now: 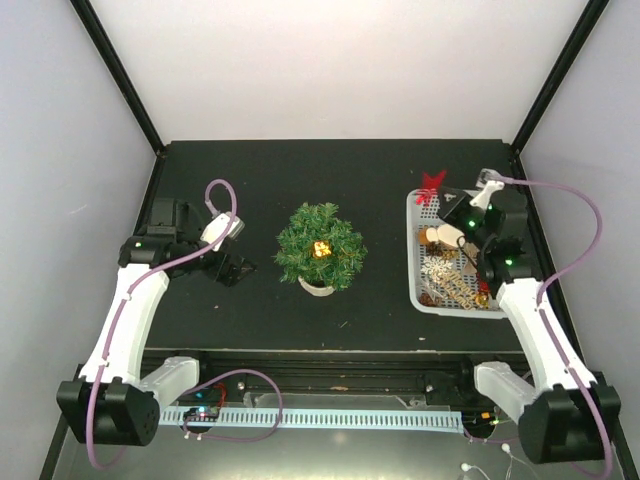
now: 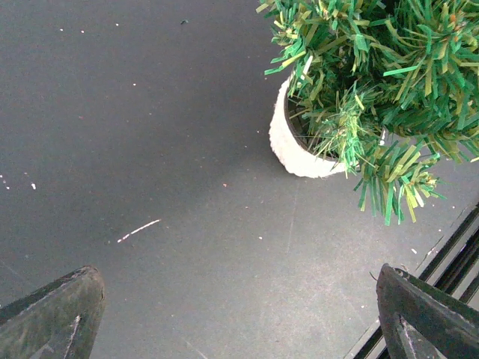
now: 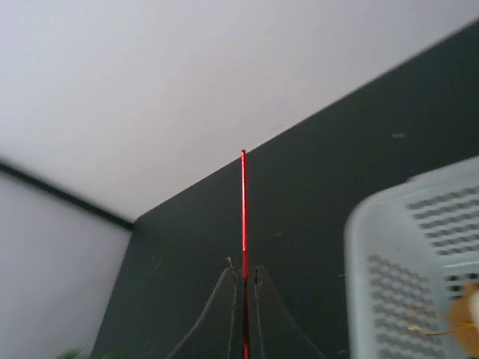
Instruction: Decorate the small christmas tree
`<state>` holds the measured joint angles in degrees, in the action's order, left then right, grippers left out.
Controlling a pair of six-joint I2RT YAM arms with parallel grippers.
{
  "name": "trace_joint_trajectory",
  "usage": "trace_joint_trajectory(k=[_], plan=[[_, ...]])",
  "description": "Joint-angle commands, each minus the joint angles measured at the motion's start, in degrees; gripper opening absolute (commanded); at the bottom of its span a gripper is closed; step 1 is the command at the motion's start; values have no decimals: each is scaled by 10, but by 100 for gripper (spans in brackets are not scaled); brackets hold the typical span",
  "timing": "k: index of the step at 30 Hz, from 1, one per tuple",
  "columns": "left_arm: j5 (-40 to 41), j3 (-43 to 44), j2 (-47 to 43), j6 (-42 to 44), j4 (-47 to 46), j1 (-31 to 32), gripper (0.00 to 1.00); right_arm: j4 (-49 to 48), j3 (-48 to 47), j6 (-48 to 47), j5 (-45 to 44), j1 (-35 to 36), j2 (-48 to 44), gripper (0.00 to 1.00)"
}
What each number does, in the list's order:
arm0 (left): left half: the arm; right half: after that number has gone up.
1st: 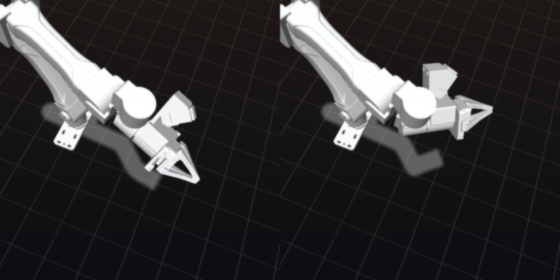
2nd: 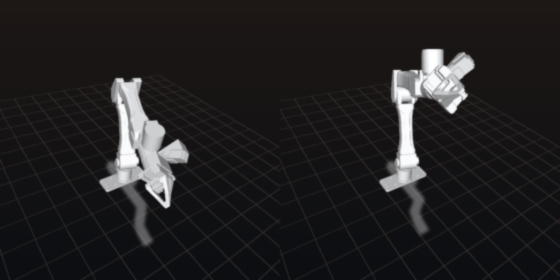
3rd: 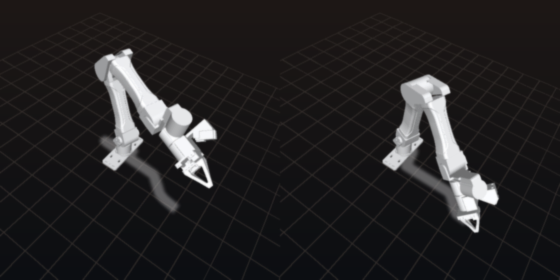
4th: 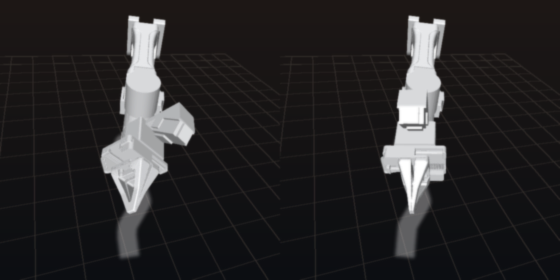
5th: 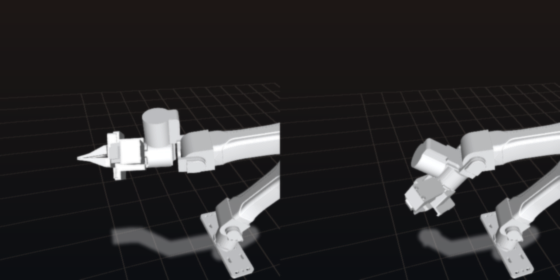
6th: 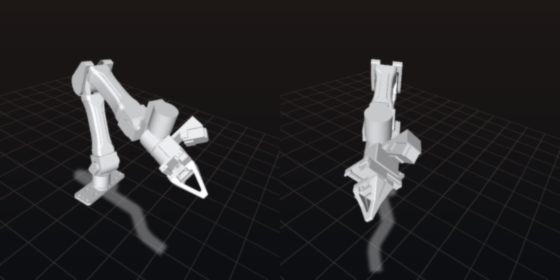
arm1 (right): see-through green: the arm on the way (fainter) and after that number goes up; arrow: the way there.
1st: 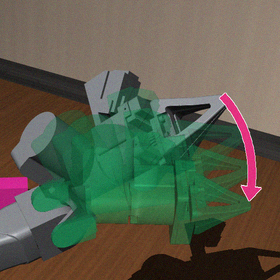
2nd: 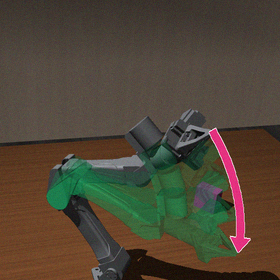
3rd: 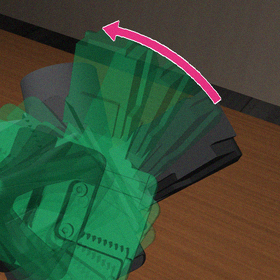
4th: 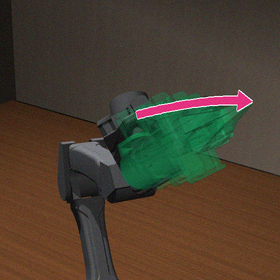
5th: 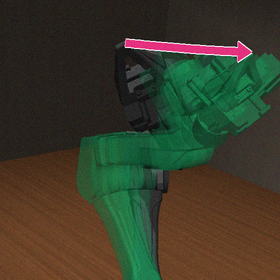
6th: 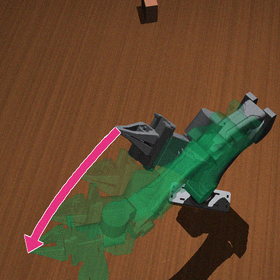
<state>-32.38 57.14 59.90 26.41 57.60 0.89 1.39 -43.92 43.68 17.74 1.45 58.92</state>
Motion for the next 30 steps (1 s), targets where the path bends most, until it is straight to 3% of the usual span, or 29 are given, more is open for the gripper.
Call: trace_joint_trajectory(k=[1,9,16,19,24,30], plan=[[13,32,-18,10,23,2,99,109,-61,-105,-34,99,-46,1],[-28,11,-42,-16,2,3,99,256,-264,-216,-138,292,-48,1],[-37,-3,-44,-26,-10,3,99,345,-402,-269,-231,439,42,1],[-36,-3,-43,-26,-11,3,99,369,-448,-277,-242,467,84,1],[-35,-3,-44,-27,-11,3,99,388,-483,-302,-327,532,128,1],[-37,-5,-44,-29,-15,3,99,310,-429,-303,-368,559,108,1]])
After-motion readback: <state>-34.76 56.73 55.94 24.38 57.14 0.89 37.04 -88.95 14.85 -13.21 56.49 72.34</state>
